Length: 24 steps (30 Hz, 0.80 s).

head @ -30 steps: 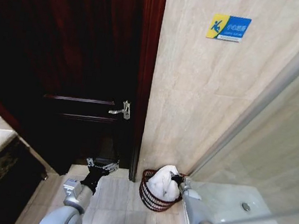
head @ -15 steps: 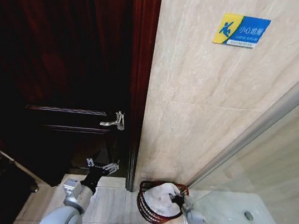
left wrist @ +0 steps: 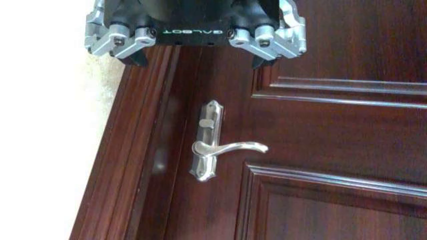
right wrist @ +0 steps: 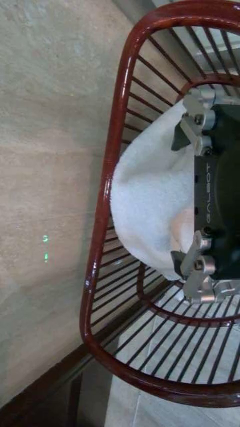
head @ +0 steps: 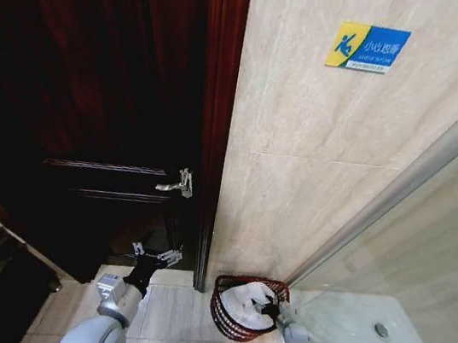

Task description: Discard the used towel into the hamper.

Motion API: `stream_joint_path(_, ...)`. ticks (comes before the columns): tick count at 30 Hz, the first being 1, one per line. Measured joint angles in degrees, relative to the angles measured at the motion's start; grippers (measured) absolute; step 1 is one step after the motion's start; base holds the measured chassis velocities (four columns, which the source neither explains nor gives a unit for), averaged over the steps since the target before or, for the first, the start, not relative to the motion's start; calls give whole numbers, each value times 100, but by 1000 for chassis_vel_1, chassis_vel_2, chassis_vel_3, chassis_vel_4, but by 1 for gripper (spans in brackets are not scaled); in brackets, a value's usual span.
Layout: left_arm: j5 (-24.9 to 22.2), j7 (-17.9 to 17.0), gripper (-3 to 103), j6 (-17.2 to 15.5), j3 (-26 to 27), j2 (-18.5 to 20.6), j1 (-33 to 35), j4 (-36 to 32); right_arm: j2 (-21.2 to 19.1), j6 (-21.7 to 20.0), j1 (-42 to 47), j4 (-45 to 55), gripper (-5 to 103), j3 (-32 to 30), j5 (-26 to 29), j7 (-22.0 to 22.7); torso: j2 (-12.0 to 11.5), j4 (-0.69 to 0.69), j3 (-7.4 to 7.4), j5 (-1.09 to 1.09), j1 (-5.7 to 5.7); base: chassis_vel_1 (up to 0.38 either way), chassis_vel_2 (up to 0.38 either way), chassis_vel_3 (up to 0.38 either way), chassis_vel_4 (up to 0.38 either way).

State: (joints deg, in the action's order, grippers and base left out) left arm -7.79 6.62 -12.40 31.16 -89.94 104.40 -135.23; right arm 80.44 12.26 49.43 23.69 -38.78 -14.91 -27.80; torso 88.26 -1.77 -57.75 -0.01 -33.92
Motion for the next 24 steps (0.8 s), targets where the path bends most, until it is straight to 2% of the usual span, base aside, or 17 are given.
stream_joint_path(4, 0, 0, 100, 0, 0, 0, 0, 0, 32, -6, 23, 11, 100, 3, -60, 69, 0, 0, 0, 1, 0, 0, 0, 0, 0)
stream_joint_path(11, 0, 0, 100, 0, 0, 1, 0, 0, -58, 104, 354, 530, 100, 51, 72, 96, 0, 0, 0, 0, 0, 0, 0, 0, 0)
stream_joint_path(16, 0, 0, 100, 0, 0, 0, 0, 0, -286, -116, 992, 1850, 100, 485, 987, 203, 0, 1, 0, 1, 1, 0, 0, 0, 0)
stream_joint_path(20, 0, 0, 100, 0, 0, 1, 0, 0, -354, -226, 1213, 2347, 100, 590, 1348, 279, 0, 0, 0, 1, 1, 0, 0, 0, 0)
stream_joint_path(21, 0, 0, 100, 0, 0, 0, 0, 0, -391, -286, 1401, 2737, 100, 644, 1609, 399, 0, 1, 0, 0, 1, 0, 0, 0, 0)
stream_joint_path(24, 0, 0, 100, 0, 0, 0, 0, 0, -397, -334, 1796, 3505, 100, 599, 1944, 549, -1, 0, 0, 2, 1, 0, 0, 0, 0)
